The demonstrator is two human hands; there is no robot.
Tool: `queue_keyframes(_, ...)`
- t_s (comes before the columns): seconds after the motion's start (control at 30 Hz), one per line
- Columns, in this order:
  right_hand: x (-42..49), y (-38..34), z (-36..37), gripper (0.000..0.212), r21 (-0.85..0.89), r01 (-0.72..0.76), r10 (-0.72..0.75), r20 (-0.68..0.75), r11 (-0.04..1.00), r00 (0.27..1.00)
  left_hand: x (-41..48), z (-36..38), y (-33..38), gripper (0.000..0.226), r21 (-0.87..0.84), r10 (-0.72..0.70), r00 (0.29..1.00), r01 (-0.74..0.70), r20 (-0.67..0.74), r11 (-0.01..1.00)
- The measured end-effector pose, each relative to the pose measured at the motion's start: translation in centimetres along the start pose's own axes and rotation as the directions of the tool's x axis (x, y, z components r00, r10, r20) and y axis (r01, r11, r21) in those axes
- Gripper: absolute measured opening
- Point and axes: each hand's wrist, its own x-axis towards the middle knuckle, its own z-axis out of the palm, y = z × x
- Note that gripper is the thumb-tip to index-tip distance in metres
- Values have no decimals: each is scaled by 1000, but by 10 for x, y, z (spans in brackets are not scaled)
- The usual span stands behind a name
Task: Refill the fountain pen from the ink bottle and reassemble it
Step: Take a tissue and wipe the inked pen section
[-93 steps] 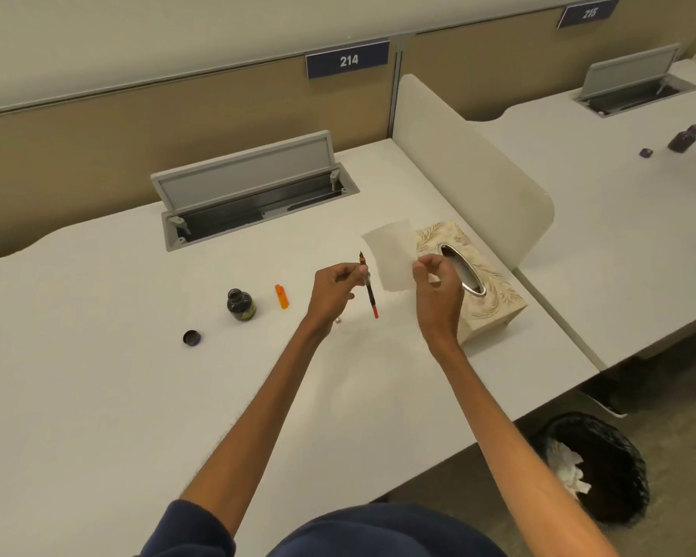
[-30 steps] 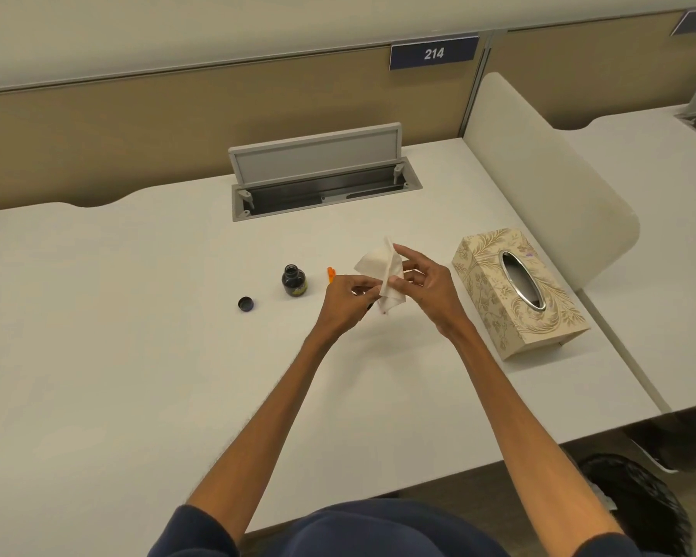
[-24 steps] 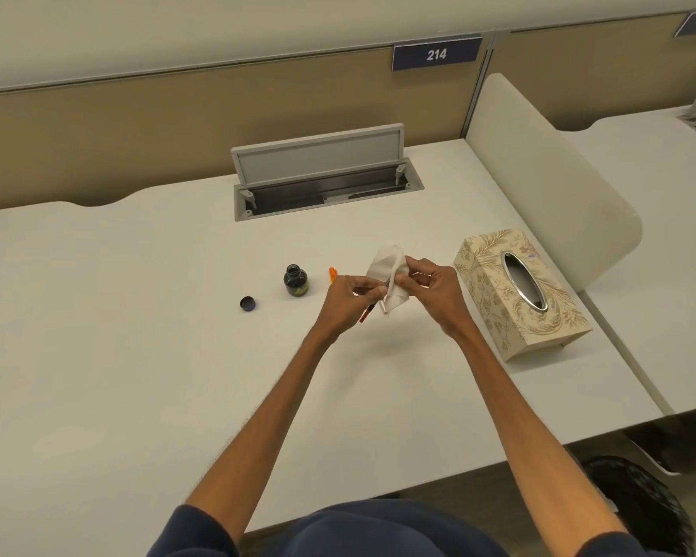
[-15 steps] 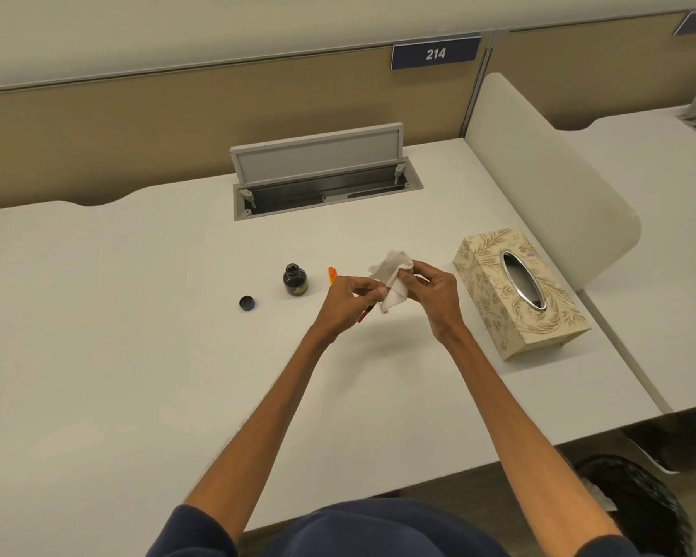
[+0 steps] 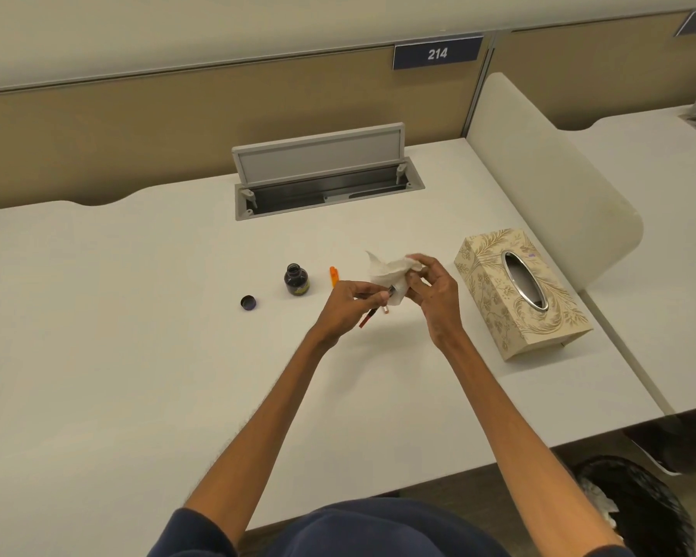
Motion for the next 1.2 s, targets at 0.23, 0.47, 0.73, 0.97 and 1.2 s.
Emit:
queue_keyframes(0.23, -7, 2, 3, 28, -67, 22, -24, -19, 998, 1000, 0, -1, -3, 9, -68, -35, 999, 35, -6, 997)
queue_keyframes(0.47, -3, -2, 5, 19, 5, -20, 20, 2, 1000, 1000, -1, -1, -3, 10, -69, -29, 1000, 29, -2, 997)
queue_keyframes(0.73, 9, 6, 0, 29, -109, -31, 39, 69, 994, 997, 2, -3, -2, 14, -36, -8, 1000, 8, -4, 999)
queue_keyframes(0.97, 16, 4, -3, 17, -193, -50, 59, 42, 980, 997, 1, -7, -7, 11, -38, -29, 1000, 29, -1, 999)
queue_keyframes(1.2, 21, -2, -8, 17, -36, -83, 75, -181, 996, 981, -1, -12, -8, 11, -32, -57, 998, 57, 4, 998)
